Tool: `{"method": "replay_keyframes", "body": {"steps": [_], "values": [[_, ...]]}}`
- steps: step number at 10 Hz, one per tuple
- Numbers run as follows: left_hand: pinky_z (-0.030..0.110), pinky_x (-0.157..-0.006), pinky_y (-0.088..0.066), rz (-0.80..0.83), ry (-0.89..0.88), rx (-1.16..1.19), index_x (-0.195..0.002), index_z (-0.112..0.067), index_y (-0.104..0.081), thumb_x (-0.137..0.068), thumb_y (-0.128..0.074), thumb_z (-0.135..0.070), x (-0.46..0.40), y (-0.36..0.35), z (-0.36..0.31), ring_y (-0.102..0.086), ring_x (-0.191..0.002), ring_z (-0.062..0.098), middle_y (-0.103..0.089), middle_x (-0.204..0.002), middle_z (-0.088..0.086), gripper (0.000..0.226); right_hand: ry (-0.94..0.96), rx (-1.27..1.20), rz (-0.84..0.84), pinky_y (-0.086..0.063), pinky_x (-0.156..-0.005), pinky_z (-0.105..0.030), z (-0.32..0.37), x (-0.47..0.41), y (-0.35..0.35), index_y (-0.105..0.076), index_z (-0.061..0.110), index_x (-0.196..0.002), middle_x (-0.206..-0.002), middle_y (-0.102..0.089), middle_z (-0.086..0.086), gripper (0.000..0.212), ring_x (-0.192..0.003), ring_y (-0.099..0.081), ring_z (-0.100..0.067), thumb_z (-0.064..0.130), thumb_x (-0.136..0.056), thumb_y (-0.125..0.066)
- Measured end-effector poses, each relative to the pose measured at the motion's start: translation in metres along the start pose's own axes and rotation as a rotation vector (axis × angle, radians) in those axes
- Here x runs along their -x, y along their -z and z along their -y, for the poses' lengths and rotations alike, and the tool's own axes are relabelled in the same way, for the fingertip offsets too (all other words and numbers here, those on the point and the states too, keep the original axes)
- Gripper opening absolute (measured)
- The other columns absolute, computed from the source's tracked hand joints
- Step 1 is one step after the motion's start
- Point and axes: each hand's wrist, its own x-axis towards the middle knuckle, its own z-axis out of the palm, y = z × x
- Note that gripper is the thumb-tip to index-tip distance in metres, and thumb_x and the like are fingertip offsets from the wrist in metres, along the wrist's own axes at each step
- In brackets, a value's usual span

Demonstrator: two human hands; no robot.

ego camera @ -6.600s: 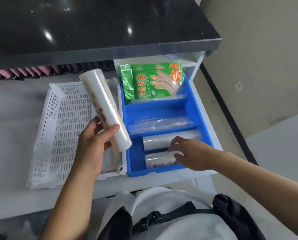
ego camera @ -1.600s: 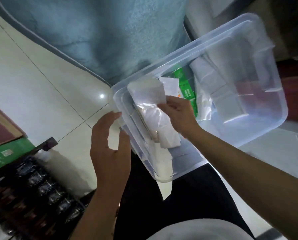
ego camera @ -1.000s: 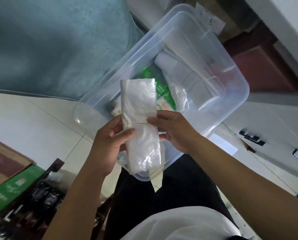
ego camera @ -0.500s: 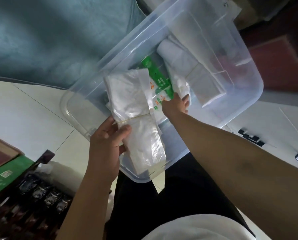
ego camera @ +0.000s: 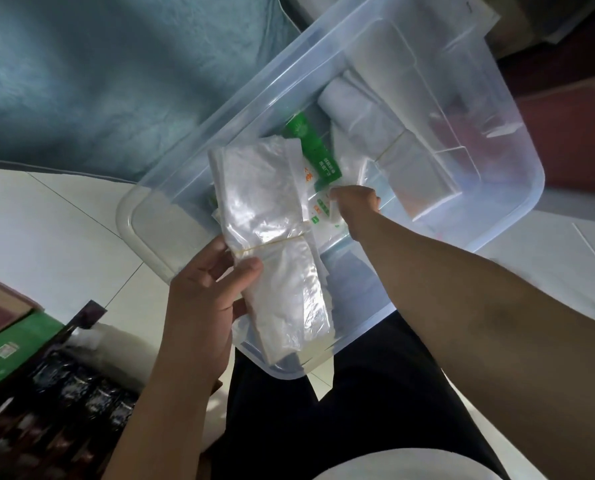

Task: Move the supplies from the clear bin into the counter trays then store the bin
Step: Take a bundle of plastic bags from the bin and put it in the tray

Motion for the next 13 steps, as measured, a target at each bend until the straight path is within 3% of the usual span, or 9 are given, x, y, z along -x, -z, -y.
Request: {"method": "replay_keyframes", "body": {"steps": [1,2,4,5,6,7,8,11,13], "values": [[0.033,-0.066,-0.056,0.004,-0.014,-0.008,-0.101,-0.021,-0.074,-0.087,-0.065,-0.005,0.000,-0.002,-0.001,-0.070,-0.085,0.012,-0.072,-0.092,0.000,0.023,0.019,-0.202,0.084,-0.049,-0.075,-0.026,0.000,-0.002,-0.003,-0.055,0.006,-0.128,-0.092,-0.048,0.002,0.048,-0.086,-0.052,-0.016,0.025,-0.085,-0.063],[0.035,-0.069,-0.057,0.000,-0.019,-0.005,-0.102,-0.021,-0.075,-0.087,-0.066,-0.004,0.002,-0.005,0.000,-0.070,-0.087,0.014,-0.071,-0.094,0.004,0.024,-0.052,-0.556,-0.061,-0.037,-0.055,-0.024,-0.004,0.006,-0.005,-0.044,0.020,-0.101,-0.098,-0.050,0.001,0.020,-0.072,-0.046,-0.016,0.015,-0.088,-0.057],[0.035,-0.062,-0.055,-0.050,-0.017,0.020,-0.095,-0.009,-0.069,-0.086,-0.067,-0.004,0.017,0.001,-0.001,-0.069,-0.078,0.014,-0.068,-0.083,0.001,0.011,-0.066,-0.354,0.201,-0.048,-0.071,-0.029,-0.005,0.019,0.027,-0.050,0.019,-0.092,-0.110,-0.052,-0.006,0.018,-0.071,-0.051,-0.012,0.010,-0.088,-0.066],[0.030,-0.064,-0.056,-0.079,-0.046,0.044,-0.106,-0.025,-0.075,-0.088,-0.065,-0.002,0.037,0.003,-0.013,-0.072,-0.086,0.011,-0.074,-0.096,-0.004,0.031,-0.180,-0.377,0.261,-0.040,-0.056,-0.026,-0.001,0.054,0.045,-0.060,0.015,-0.111,-0.083,-0.062,0.001,0.035,-0.066,-0.058,-0.013,0.005,-0.081,-0.075],[0.029,-0.063,-0.055,-0.086,-0.057,0.092,-0.112,-0.027,-0.073,-0.087,-0.065,-0.003,0.056,0.006,-0.028,-0.072,-0.088,0.011,-0.076,-0.104,-0.003,0.036,-0.168,-0.317,0.393,-0.044,-0.068,-0.031,-0.001,0.095,0.066,-0.059,0.015,-0.100,-0.085,-0.059,0.001,0.021,-0.071,-0.057,-0.016,0.008,-0.085,-0.072],[0.032,-0.064,-0.056,-0.099,-0.087,0.143,-0.114,-0.025,-0.072,-0.085,-0.065,-0.002,0.081,0.009,-0.049,-0.072,-0.091,0.013,-0.075,-0.108,-0.001,0.037,-0.027,-0.305,0.524,-0.050,-0.089,-0.046,-0.010,0.152,0.097,-0.060,0.015,-0.106,-0.100,-0.061,-0.005,0.020,-0.091,-0.059,-0.024,0.003,-0.091,-0.062],[0.032,-0.063,-0.057,-0.053,-0.131,0.158,-0.115,-0.023,-0.072,-0.086,-0.063,0.002,0.093,0.012,-0.066,-0.072,-0.090,0.013,-0.075,-0.108,-0.001,0.039,0.124,-0.271,0.584,-0.055,-0.075,-0.042,-0.021,0.194,0.124,-0.060,0.017,-0.116,-0.105,-0.066,-0.007,0.030,-0.093,-0.064,-0.025,0.001,-0.091,-0.063],[0.033,-0.062,-0.057,0.210,-0.181,0.109,-0.099,-0.032,-0.076,-0.084,-0.061,0.000,0.102,-0.010,-0.115,-0.073,-0.088,0.016,-0.076,-0.103,-0.003,0.038,0.567,-0.366,0.220,-0.058,-0.070,-0.042,-0.089,0.319,0.262,-0.072,0.014,-0.103,-0.097,-0.074,-0.014,0.033,-0.080,-0.072,-0.030,0.002,-0.072,-0.077],[0.033,-0.064,-0.058,0.333,-0.251,0.103,-0.099,-0.034,-0.077,-0.077,-0.064,-0.004,0.132,-0.063,-0.131,-0.074,-0.087,0.015,-0.076,-0.105,-0.002,0.039,0.696,-0.508,-0.005,-0.051,-0.046,-0.021,-0.099,0.337,0.353,-0.076,0.027,-0.084,-0.079,-0.076,0.000,0.025,-0.061,-0.070,-0.014,0.004,-0.077,-0.075]]}}
